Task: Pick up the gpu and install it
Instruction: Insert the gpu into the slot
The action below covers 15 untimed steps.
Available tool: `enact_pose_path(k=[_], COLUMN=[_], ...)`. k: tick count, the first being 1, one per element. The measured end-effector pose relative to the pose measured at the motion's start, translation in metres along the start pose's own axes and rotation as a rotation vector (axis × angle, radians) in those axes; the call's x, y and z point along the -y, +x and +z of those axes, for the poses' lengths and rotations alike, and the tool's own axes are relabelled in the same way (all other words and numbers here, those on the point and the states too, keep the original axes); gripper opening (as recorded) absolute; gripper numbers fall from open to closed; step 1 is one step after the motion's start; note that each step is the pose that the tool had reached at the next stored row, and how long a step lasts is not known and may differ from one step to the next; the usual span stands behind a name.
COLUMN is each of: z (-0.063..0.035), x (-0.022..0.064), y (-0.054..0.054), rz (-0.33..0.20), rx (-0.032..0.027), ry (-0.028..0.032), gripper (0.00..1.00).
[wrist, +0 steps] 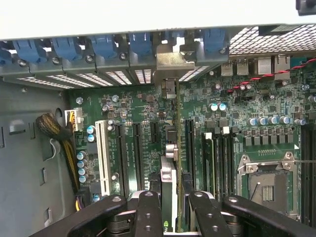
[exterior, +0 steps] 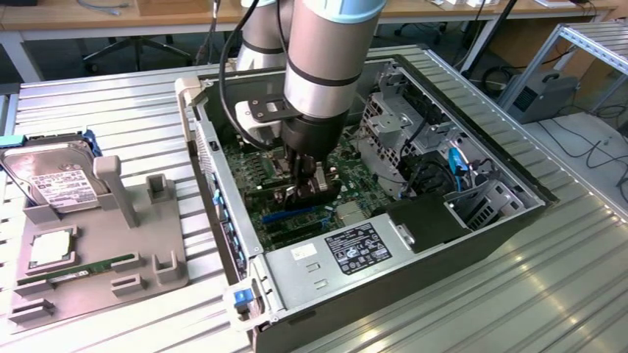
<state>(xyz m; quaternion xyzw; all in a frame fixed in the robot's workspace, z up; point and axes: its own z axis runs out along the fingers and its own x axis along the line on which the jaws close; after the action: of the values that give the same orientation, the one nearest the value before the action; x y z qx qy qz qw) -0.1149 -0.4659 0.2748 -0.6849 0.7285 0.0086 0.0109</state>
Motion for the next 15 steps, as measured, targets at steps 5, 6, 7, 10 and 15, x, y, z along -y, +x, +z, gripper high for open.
enact_pose_path(k=[5,6,7,10,15], z=[0.0026,0.0027,0.003,0.0036,0.0044], x=[0.0,0.0,0.0,-0.0005,-0.0014], y=[0.0002,0.0003,0.0003,0.0003,0.0004], rz=[0.0,0.0,0.0,0.0,0.0], rx=[-0.0003,-0.0005,-0.0004,-0.0002,-0.0002], ry=[-0.0001,-0.0002,-0.0002,-0.0001,-0.0001], gripper=[0.27,0.27,0.27,0.27,0.27])
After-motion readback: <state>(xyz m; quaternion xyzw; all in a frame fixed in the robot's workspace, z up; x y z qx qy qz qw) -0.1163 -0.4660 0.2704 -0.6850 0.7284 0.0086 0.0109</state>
